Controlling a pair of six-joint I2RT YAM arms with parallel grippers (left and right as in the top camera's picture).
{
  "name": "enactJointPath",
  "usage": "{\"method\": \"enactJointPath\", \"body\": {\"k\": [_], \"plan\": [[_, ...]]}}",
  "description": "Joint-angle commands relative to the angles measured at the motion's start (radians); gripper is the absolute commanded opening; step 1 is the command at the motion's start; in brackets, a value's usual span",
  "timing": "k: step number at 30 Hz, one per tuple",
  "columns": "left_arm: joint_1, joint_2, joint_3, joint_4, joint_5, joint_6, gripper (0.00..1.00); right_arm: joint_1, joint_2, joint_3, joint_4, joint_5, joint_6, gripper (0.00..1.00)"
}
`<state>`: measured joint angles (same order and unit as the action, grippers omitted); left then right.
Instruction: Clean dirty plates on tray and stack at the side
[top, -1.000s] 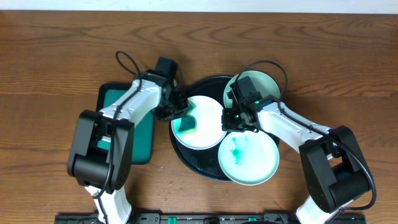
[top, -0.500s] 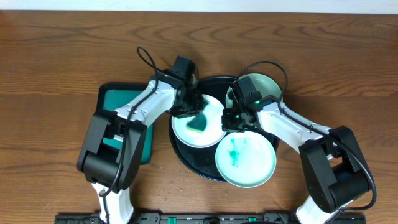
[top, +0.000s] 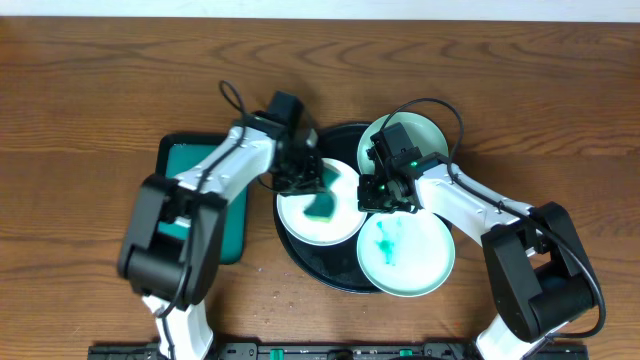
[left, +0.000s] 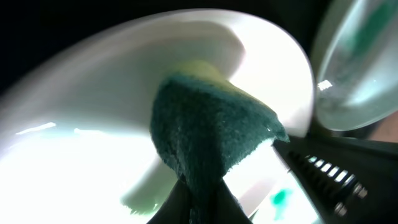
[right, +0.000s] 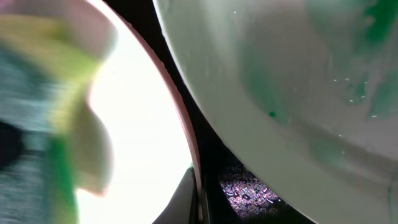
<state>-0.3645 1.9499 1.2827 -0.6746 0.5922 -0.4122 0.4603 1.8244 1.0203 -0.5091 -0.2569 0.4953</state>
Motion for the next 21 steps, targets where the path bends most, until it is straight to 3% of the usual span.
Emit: {"method": "enactJointPath", "body": {"k": [1, 10, 14, 16, 21], "plan": [[0.039, -0.165, 0.027, -0.092, -0.204, 0.047, 0.07, 0.005, 0.026, -0.016, -0.018, 0.042, -0.021, 0.01], [0.046, -0.411, 0.027, -0.293, -0.596, 0.066, 0.08, 0.004, 0.002, -0.002, 0.003, -0.050, -0.029, 0.01], [0.081, -0.412, 0.026, -0.328, -0.634, 0.060, 0.09, 0.002, -0.061, 0.015, -0.009, -0.074, -0.030, 0.01], [0.103, -0.405, 0.024, -0.331, -0.634, 0.060, 0.16, 0.001, -0.110, 0.020, -0.023, -0.077, -0.032, 0.01], [0.163, -0.393, 0.023, -0.330, -0.634, 0.060, 0.17, -0.019, -0.274, 0.021, -0.095, -0.077, -0.014, 0.01]]}}
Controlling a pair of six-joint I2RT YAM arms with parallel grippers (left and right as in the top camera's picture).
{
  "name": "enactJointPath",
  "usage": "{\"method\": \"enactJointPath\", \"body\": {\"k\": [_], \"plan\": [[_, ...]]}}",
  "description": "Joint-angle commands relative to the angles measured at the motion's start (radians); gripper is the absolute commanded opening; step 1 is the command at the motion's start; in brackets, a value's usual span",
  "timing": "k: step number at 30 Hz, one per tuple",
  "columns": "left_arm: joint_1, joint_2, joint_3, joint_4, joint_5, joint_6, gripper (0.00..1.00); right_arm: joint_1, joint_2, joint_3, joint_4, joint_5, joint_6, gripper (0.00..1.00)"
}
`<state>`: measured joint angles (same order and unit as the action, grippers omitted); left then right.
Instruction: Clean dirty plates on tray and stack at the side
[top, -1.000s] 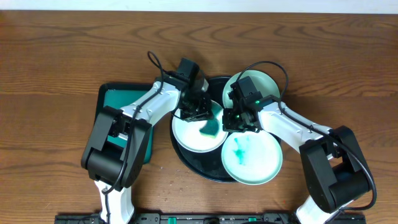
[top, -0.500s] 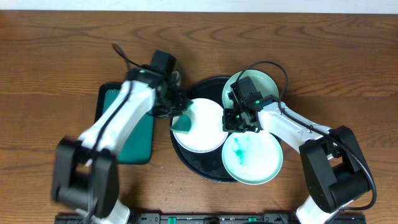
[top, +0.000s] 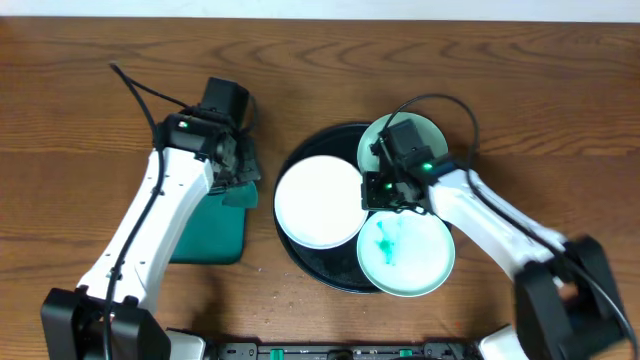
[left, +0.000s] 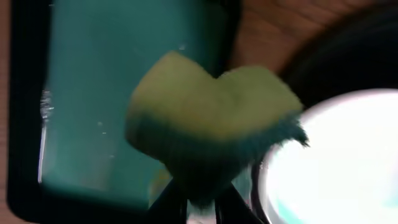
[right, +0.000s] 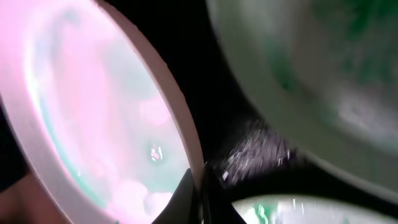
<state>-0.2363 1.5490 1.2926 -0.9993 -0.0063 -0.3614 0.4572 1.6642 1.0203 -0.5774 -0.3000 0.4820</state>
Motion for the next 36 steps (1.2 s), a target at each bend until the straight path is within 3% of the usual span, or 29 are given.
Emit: {"method": "enactJointPath", "body": {"k": [1, 5, 10, 17, 21, 24, 30, 36], "plan": [[0.044, 0.009, 0.013, -0.005, -0.036, 0.010, 0.17, -0.022, -0.134, 0.021, -0.040, -0.034, 0.005, 0.01], [0.077, 0.013, 0.013, -0.005, -0.036, 0.010, 0.17, -0.064, -0.213, 0.021, -0.122, -0.039, 0.056, 0.01], [0.131, 0.013, 0.013, -0.005, -0.037, 0.014, 0.17, -0.162, -0.268, 0.021, -0.341, -0.156, 0.105, 0.01], [0.195, 0.013, 0.008, -0.002, -0.036, 0.021, 0.17, -0.176, -0.266, 0.012, -0.500, -0.278, -0.114, 0.01], [0.200, 0.016, -0.001, 0.012, -0.036, 0.021, 0.17, -0.133, -0.266, 0.009, -0.404, -0.281, -0.127, 0.01], [0.200, 0.024, -0.002, 0.013, -0.035, 0.021, 0.23, -0.086, -0.266, -0.003, -0.245, -0.240, -0.052, 0.01], [0.200, 0.034, -0.013, 0.021, -0.036, 0.021, 0.25, -0.011, -0.266, -0.008, -0.008, 0.091, 0.063, 0.01], [0.200, 0.037, -0.013, 0.021, -0.036, 0.021, 0.27, -0.006, -0.267, -0.005, -0.095, 0.363, 0.030, 0.01]]}}
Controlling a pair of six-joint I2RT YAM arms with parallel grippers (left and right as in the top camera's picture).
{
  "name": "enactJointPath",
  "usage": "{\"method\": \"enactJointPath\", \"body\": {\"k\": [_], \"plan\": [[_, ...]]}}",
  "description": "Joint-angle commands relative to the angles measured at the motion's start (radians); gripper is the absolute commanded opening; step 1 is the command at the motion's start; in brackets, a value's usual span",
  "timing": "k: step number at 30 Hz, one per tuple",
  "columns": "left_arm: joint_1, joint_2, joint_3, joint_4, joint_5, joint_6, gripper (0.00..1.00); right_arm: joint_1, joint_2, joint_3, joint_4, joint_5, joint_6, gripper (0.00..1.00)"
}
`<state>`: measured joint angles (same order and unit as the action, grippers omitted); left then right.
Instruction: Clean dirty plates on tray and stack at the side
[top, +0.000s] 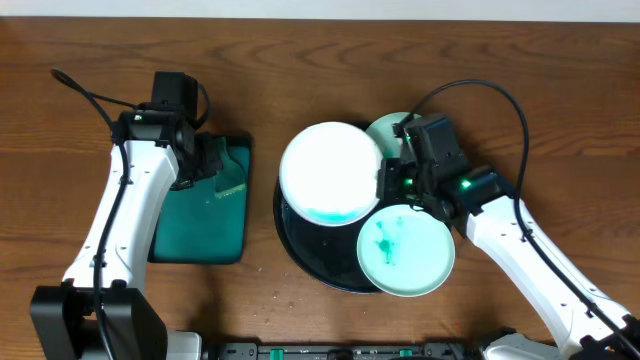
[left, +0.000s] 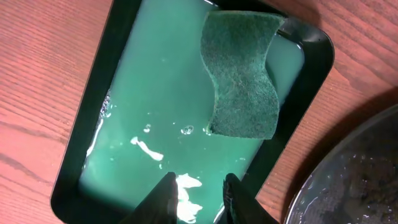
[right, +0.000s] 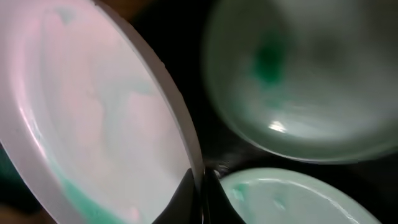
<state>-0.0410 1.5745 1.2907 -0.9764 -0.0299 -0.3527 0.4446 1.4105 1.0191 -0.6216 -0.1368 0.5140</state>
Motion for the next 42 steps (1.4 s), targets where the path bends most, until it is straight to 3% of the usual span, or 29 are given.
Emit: {"method": "enactJointPath", "body": {"k": [1, 5, 7, 9, 10, 14, 15, 17, 23, 27, 42], "plan": [[0.005, 0.013, -0.011, -0.002, -0.012, 0.013, 0.27, 0.007, -0.013, -0.001, -0.077, 0.222, -0.003, 0.01], [0.004, 0.015, -0.011, -0.002, -0.012, 0.013, 0.27, 0.008, -0.013, 0.042, -0.336, 0.227, 0.014, 0.01], [0.005, 0.015, -0.011, -0.002, -0.012, 0.013, 0.28, 0.008, -0.013, 0.053, -0.455, 0.130, 0.012, 0.01], [0.005, 0.015, -0.011, -0.002, -0.013, 0.021, 0.38, 0.009, -0.012, 0.047, -0.489, 0.000, -0.017, 0.01], [0.005, 0.016, -0.011, -0.002, -0.013, 0.023, 0.49, 0.012, -0.012, 0.043, -0.488, -0.086, -0.044, 0.01], [0.004, 0.016, -0.011, -0.002, -0.012, 0.023, 0.66, 0.056, -0.012, 0.034, -0.324, -0.256, -0.082, 0.01], [0.004, 0.016, -0.011, -0.003, -0.012, 0.023, 0.67, 0.070, -0.012, 0.032, -0.259, -0.258, -0.080, 0.01], [0.005, 0.016, -0.011, -0.003, -0.012, 0.023, 0.79, 0.089, -0.011, 0.032, -0.153, -0.233, -0.047, 0.01], [0.005, 0.016, -0.012, -0.011, -0.012, 0.024, 0.80, 0.098, -0.011, 0.033, 0.054, -0.085, 0.037, 0.01], [0.004, 0.016, -0.017, -0.010, -0.012, 0.024, 0.80, 0.098, -0.011, 0.053, 0.090, 0.034, -0.079, 0.01], [0.005, 0.027, -0.020, -0.010, -0.012, 0.024, 0.81, 0.134, 0.159, 0.344, -0.218, 0.494, -0.364, 0.01]]}}
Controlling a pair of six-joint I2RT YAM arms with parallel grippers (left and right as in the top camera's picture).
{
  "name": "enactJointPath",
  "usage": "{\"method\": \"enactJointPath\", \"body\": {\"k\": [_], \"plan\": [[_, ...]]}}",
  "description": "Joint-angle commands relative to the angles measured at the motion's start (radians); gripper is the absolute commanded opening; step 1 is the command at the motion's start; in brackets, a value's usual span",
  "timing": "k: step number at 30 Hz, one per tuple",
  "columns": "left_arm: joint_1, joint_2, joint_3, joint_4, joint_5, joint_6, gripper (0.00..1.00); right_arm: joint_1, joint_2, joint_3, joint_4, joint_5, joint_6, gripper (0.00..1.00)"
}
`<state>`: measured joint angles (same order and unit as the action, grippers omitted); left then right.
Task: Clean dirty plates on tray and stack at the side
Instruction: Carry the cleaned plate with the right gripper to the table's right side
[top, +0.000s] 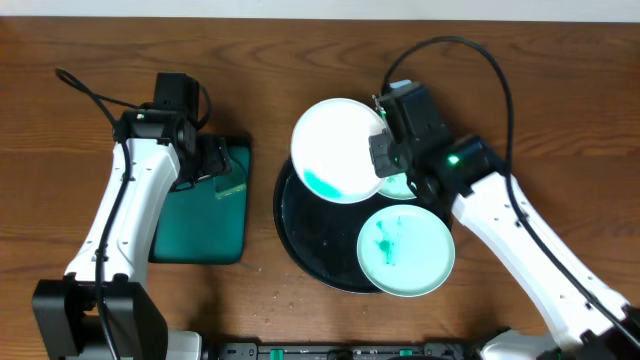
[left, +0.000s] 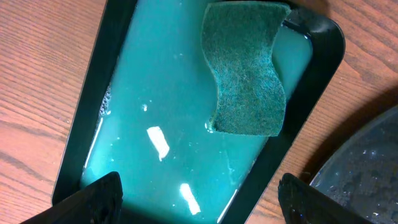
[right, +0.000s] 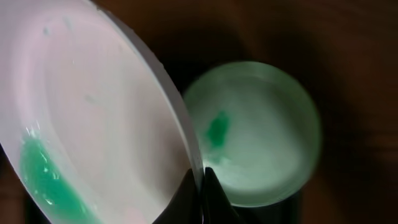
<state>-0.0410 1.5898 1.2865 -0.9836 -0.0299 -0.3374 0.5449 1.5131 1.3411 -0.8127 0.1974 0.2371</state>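
Observation:
My right gripper (top: 385, 152) is shut on the rim of a white plate (top: 338, 164), held tilted above the round black tray (top: 300, 240); a pool of green liquid sits at the plate's low edge (right: 43, 180). Below it on the tray rest a small pale green plate (right: 255, 134) and a larger green-stained plate (top: 405, 250). My left gripper (left: 199, 205) hangs open over the black basin of green water (left: 155, 143), where the green sponge (left: 245, 74) lies loose.
The basin (top: 200, 215) sits left of the round tray on the brown wooden table (top: 100, 60). Cables loop from both arms above the table. Bare wood lies to the right of the tray (top: 580, 120).
My right gripper has lifted the white plate higher and tilted it more over the tray. My left gripper's fingers stand much wider apart above the basin; the sponge lies where it was.
My left gripper first rubbed the sponge on the white plate while the right gripper pinched its rim. Then the left carried the sponge over the basin, and later it lay loose in the water. Meanwhile the right raised the plate off the tray, higher each time.

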Motion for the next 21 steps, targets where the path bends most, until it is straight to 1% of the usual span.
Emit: {"method": "enactJointPath", "body": {"k": [1, 7, 8, 13, 18, 21], "plan": [[0.005, 0.011, -0.016, -0.003, -0.012, 0.008, 0.81, 0.050, 0.072, 0.022, -0.034, 0.208, -0.094, 0.01], [0.005, 0.012, -0.016, -0.003, -0.013, 0.008, 0.81, 0.183, 0.125, 0.022, -0.048, 0.491, -0.192, 0.01], [0.005, 0.012, -0.016, -0.002, -0.013, 0.008, 0.81, 0.240, 0.130, 0.022, -0.048, 0.588, -0.243, 0.01], [0.005, 0.012, -0.016, -0.003, -0.013, 0.008, 0.81, 0.385, 0.132, 0.022, -0.043, 0.852, -0.373, 0.01], [0.005, 0.012, -0.019, -0.003, -0.013, 0.008, 0.81, 0.459, 0.137, 0.022, -0.043, 0.984, -0.461, 0.01], [0.005, 0.012, -0.020, -0.003, -0.013, 0.008, 0.81, 0.477, 0.138, 0.022, -0.043, 1.047, -0.472, 0.01]]}}
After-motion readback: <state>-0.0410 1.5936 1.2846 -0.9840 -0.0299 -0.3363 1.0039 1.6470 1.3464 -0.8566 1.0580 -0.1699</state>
